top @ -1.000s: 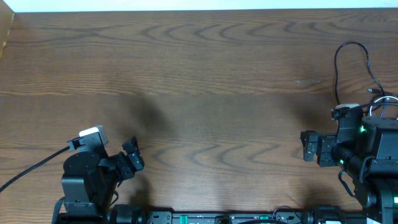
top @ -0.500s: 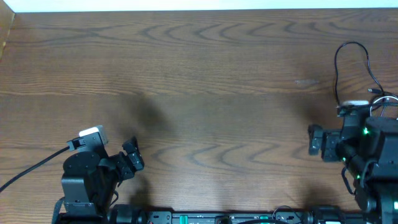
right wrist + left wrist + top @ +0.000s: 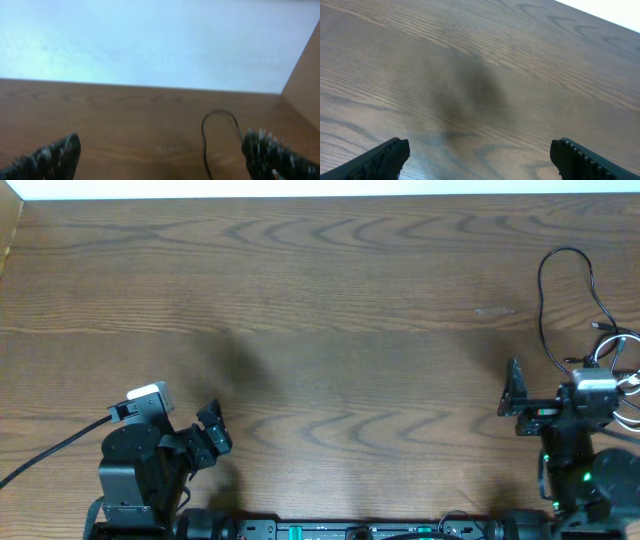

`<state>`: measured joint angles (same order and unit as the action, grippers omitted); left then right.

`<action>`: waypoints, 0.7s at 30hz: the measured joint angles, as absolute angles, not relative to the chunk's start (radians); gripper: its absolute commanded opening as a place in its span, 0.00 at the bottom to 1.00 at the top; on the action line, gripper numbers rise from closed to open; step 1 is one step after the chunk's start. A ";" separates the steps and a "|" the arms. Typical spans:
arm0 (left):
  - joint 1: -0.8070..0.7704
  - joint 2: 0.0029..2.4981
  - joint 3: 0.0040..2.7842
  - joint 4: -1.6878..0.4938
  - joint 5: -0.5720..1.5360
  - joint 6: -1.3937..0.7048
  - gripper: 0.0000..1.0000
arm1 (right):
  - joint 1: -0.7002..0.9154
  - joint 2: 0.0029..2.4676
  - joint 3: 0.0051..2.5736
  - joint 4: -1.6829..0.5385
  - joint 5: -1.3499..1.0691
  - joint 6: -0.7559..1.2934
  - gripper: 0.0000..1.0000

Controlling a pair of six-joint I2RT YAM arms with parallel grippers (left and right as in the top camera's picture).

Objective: Untangle cables

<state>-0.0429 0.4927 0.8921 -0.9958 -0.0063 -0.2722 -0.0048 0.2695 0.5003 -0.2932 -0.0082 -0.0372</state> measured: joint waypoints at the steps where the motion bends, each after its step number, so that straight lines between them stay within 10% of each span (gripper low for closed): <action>1: -0.043 0.493 0.892 -0.995 -0.006 -0.272 0.95 | -0.001 0.243 0.463 -0.266 -0.008 -0.038 0.99; 21: -0.043 0.493 0.892 -0.995 -0.006 -0.272 0.95 | 0.052 0.012 0.028 0.109 -0.030 -0.038 0.99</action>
<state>-0.0429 0.4927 0.8921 -0.9955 -0.0063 -0.2722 0.0521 0.0120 0.0277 0.1089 -0.0299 -0.0376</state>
